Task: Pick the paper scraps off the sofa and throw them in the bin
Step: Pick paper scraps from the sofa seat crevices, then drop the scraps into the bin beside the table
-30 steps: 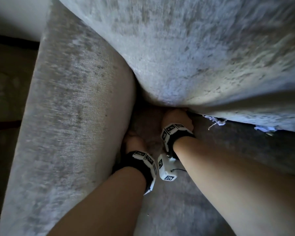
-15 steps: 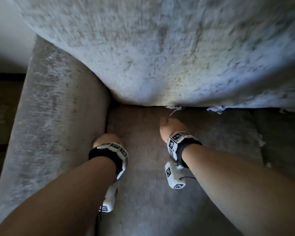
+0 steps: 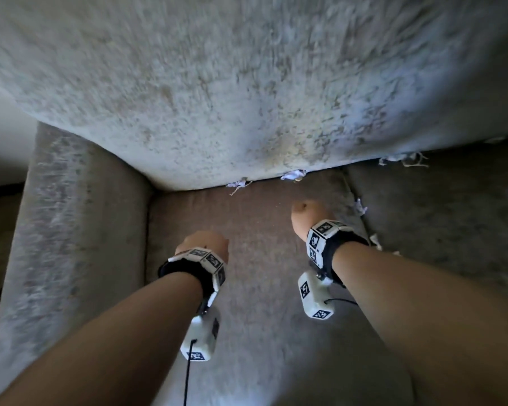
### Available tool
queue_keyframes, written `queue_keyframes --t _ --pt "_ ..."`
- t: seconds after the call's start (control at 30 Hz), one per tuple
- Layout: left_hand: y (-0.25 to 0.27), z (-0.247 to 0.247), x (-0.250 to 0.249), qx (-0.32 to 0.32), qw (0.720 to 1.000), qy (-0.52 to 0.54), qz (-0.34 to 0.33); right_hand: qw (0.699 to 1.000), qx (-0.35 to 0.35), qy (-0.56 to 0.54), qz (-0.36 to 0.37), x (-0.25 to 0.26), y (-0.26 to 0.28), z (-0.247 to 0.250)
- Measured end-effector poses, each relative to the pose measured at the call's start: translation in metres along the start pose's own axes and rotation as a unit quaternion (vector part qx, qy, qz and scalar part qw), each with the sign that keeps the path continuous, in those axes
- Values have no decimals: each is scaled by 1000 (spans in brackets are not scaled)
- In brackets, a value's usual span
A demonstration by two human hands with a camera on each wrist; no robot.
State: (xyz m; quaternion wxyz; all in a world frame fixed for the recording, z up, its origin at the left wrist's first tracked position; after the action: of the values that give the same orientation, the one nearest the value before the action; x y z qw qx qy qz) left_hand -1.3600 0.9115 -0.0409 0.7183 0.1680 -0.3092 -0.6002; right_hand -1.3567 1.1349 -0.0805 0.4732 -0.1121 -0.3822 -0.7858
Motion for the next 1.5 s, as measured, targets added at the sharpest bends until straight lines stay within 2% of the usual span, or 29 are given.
queue_keyframes --t 0.17,0.37,0.5,0.6,0.73,0.8,0.83,0.9,0.97,1.03,1.17,1.27,1.33,1.5 --pt "19 7 -30 -1 999 -18 -36 1000 8 10 13 -20 15 31" --pt "31 15 -47 -23 997 0 -73 998 -20 62 9 -38 29 26" --pt "42 23 -73 -61 985 -44 -155 998 -48 50 -13 -57 51 31" --pt "54 29 -101 -56 970 -65 -227 995 -80 46 -37 -71 76 50" --pt "92 27 -151 -47 949 -94 -298 987 -126 12 -97 -119 120 75" --pt "114 22 -172 -55 938 -124 -319 982 -156 21 -101 -142 143 85" --pt "140 7 -196 -58 923 -151 -348 975 -180 22 -127 -172 175 92" --pt "163 -5 -210 -72 907 -177 -376 964 -216 9 -151 -196 202 97" --pt "213 -45 -239 -86 877 -214 -420 943 -246 13 -221 -249 262 96" --pt "263 -88 -258 -95 845 -240 -469 921 -264 10 -287 -299 324 82" --pt "357 -184 -276 -65 782 -261 -562 868 -301 -43 -392 -372 449 43" --pt "423 -259 -265 9 751 -288 -594 843 -310 -106 -428 -400 526 4" --pt "459 -306 -253 46 737 -304 -602 837 -304 -141 -432 -412 565 -24" --pt "496 -390 -232 56 700 -306 -643 824 -320 -199 -424 -435 628 -77"
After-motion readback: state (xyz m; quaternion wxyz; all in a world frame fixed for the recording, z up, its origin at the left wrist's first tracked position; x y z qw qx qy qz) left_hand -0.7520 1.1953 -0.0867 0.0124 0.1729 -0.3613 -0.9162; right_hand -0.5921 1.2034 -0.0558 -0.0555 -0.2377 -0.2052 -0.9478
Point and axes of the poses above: each hand's wrist, its own y-axis away from the middle knuckle, its own z-axis out of the back of the hand, x = y × z, the point moved 5 cm from there along -y, towards the middle knuckle, and after that the axes turned 12 degrees about z, right-handed, at the moved point
